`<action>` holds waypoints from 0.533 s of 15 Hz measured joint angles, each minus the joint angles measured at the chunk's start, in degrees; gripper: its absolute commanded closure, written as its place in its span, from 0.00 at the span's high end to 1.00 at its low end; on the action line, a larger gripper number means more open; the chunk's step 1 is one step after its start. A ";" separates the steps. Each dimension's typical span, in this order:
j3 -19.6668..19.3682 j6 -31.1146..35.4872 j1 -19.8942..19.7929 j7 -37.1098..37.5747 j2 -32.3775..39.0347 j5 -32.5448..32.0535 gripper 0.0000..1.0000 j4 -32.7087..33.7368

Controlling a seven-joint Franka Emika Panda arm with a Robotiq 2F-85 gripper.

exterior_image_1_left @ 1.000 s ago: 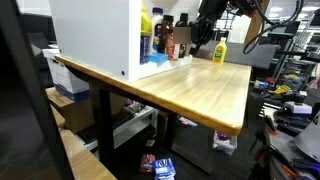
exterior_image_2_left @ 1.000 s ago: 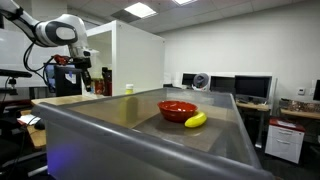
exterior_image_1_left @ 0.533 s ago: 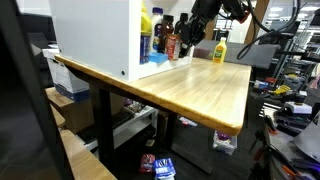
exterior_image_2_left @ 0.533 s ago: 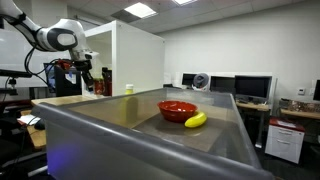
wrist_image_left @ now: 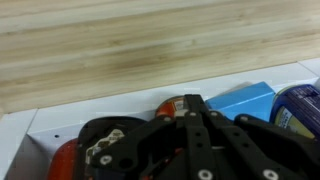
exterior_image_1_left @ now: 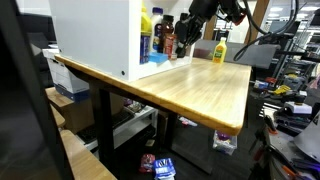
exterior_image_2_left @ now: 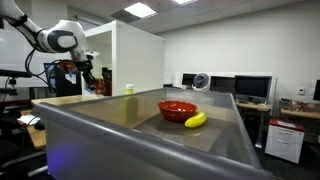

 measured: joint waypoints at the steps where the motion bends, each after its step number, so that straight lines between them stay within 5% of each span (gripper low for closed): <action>1: -0.17 1.13 0.39 -1.29 0.18 0.90 0.00 -0.07; 8: 0.36 1.22 -0.55 0.31 0.62 -0.34 0.00 -0.13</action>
